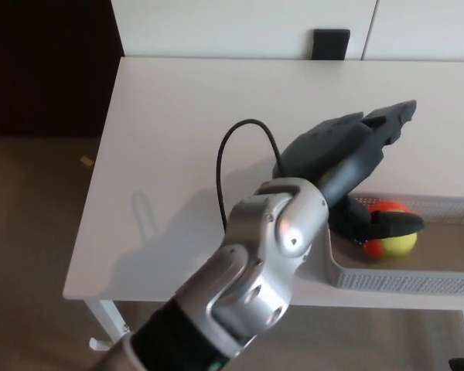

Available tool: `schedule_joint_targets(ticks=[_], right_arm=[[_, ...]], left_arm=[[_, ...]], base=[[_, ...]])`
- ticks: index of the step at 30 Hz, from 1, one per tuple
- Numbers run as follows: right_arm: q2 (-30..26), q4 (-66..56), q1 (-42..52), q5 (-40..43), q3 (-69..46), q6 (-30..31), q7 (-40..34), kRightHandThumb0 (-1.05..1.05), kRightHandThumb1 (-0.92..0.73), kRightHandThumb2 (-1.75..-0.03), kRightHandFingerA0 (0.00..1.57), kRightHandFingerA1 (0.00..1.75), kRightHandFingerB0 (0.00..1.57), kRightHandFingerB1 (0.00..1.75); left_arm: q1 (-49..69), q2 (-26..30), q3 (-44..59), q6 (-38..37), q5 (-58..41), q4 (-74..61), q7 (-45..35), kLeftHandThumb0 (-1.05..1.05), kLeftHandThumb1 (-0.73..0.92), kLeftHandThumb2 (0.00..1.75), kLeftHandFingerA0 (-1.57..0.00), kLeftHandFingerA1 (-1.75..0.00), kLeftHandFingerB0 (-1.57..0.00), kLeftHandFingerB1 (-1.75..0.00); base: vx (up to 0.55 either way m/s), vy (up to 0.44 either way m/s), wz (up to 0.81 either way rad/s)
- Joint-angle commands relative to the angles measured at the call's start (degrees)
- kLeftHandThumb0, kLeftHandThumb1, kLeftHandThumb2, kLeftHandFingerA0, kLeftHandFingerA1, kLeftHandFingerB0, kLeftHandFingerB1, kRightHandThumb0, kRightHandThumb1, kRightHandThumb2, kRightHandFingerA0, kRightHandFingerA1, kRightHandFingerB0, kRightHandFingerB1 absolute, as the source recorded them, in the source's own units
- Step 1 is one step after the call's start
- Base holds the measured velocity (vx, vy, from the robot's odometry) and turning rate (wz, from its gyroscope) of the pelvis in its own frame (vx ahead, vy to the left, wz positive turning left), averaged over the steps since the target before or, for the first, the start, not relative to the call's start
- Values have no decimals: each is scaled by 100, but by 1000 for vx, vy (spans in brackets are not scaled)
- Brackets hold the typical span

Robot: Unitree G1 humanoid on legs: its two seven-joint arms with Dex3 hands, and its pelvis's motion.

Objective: The robot walk towards a table in front and uses its left hand to pickup a tennis ball on the left side and put it in a container on the right hand side

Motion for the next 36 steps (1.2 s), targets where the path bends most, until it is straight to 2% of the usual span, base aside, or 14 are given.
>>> schedule_joint_targets(ticks=[1, 2, 3, 5, 13, 20, 22, 23, 24, 25, 26, 27, 32, 36], right_arm=[[-15, -49, 37, 106, -85, -35, -5, -53, -61, -76, 24, 45, 19, 41], [-38, -62, 52, 107, -96, -50, -9, -53, -61, -76, 24, 45, 19, 41], [-62, -100, 58, 108, -107, -32, -7, -48, -68, -60, 27, 39, 21, 32], [-106, -180, 52, 117, -132, 22, 4, -48, -68, -60, 27, 38, 21, 32], [-195, -15, -156, 89, -123, 130, 70, -52, -60, -76, 25, 45, 19, 40], [-200, 223, -271, -23, -58, 173, -34, -47, -69, -60, 28, 39, 22, 32], [-183, 269, -203, 3, -74, 145, -31, -51, -60, -76, 26, 45, 19, 40], [-185, 296, -140, 20, -92, 121, -32, -51, -60, -75, 27, 45, 20, 40], [-195, 317, -95, 24, -102, 103, -41, -51, -60, -75, 27, 45, 20, 40], [-205, 317, -50, 16, -98, 77, -47, -50, -61, -75, 25, 44, 19, 40], [-216, 314, -5, 4, -91, 50, -52, -50, -61, -75, 25, 44, 19, 40], [-239, 309, 81, -18, -80, 2, -62, -51, -63, -74, 23, 43, 21, 39], [-259, 241, 276, -74, -40, -10, -100, -47, -69, -60, 27, 37, 21, 31], [-244, 304, 243, -16, -75, 12, -43, -52, -64, -74, 23, 42, 19, 38]], left_arm=[[1229, 666, 693, -494, -469, -2962, -293, -92, 49, 74, -5, -25, -6, -22], [1398, 729, 831, -548, -602, -3378, -364, -92, 49, 74, -5, -25, -6, -22], [1661, 874, 1057, -739, -755, -3914, -402, -39, 18, 85, 0, -51, 0, -50], [2426, 1253, 1786, -1285, -1234, -5037, -540, -70, 52, 57, -20, -39, -23, -32], [6401, 1158, 6950, -3766, -5055, -5673, -1184, -65, 37, 75, -5, -46, -18, -43], [7243, 1145, 9206, -5348, -6074, -2739, -1052, -73, 75, 63, -19, -37, -20, -29], [7190, 1227, 9321, -5611, -5891, -1696, -945, -74, 54, 92, 0, -42, -10, -39], [7163, 1277, 9299, -5616, -5700, -1244, -851, -35, 61, 109, -7, -55, -1, -50], [7158, 1300, 9265, -5546, -5563, -1071, -775, -35, 61, 109, -7, -55, -1, -50], [7128, 1323, 9196, -5425, -5361, -764, -620, -67, 70, 62, -11, -33, -16, -28], [7089, 1348, 9129, -5307, -5156, -409, -467, -67, 70, 62, -11, -33, -16, -28], [7040, 1421, 9026, -5257, -4858, 81, -234, -36, 46, 101, -2, -51, 0, -47], [6555, 1680, 8755, -4631, -4421, 2024, 13, -35, 46, 101, -2, -50, 0, -47], [6449, 1630, 8203, -4555, -3829, 2679, 238, -76, 57, 91, -4, -39, -9, -35]], base=[[0, 0, 0], [0, 0, 0], [0, 0, 0], [0, 0, 0], [0, 0, 0], [0, 0, 0], [0, 0, 0], [0, 0, 0], [0, 0, 0], [0, 0, 0], [0, 0, 0], [0, 0, 0], [0, 0, 0], [0, 0, 0]])
